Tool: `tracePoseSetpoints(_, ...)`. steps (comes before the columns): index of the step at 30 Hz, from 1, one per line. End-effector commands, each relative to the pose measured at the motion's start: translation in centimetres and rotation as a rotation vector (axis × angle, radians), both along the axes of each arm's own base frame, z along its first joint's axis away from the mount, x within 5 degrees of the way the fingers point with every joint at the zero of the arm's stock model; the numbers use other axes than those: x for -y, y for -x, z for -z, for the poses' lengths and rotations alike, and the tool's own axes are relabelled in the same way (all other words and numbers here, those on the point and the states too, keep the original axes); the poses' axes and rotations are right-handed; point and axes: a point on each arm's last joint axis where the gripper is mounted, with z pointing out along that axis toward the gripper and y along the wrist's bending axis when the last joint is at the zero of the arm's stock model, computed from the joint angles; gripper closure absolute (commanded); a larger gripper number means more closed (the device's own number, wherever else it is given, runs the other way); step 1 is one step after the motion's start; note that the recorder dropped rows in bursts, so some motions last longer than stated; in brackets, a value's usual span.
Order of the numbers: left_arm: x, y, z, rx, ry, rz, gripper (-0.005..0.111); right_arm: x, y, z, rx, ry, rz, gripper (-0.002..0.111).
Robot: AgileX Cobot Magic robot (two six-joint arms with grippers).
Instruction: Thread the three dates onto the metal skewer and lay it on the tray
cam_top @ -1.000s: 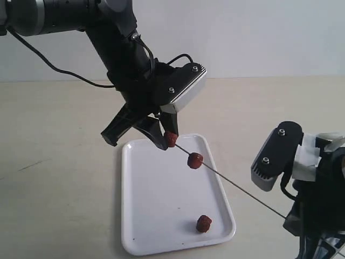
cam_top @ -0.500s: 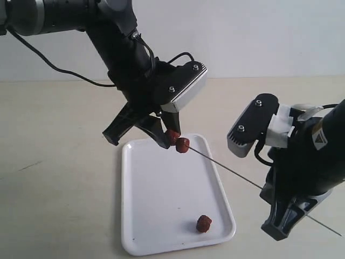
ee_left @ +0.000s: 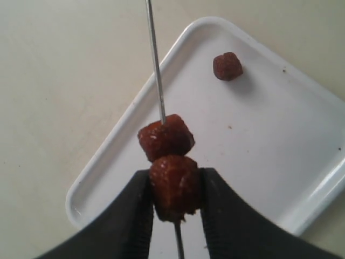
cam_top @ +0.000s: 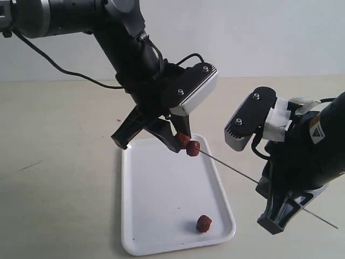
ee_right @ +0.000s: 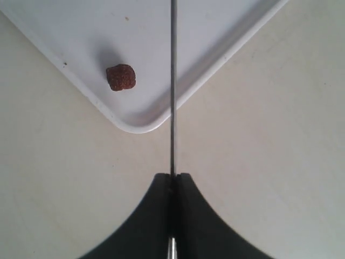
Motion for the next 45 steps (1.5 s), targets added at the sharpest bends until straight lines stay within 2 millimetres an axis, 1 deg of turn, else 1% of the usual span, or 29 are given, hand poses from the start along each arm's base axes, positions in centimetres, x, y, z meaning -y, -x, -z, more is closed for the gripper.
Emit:
tracePoseSetpoints(1, 0.77, 0.84, -0.53, -0.044, 0.046, 0.012, 0.076, -0.28, -0.68, -0.45, 0.052, -0.031, 0.007, 0.108)
tracePoseSetpoints(15, 1.22, 1.13, -0.83, -0.09, 0.101, -0.007, 0.076, -0.22, -0.54, -0.39, 0.036, -0.023, 0.009, 0.108)
tracePoseSetpoints(28, 1.57, 1.35, -1.09, -0.148, 0.137, -0.06, 0.076, -0.21, -0.53, -0.38, 0.034, -0.023, 0.011, 0.108)
tracePoseSetpoints(45, 1.48, 1.29, -1.02, -0.182, 0.111, -0.141, 0.076, -0.09, -0.29, -0.28, 0.006, -0.008, 0.009, 0.108)
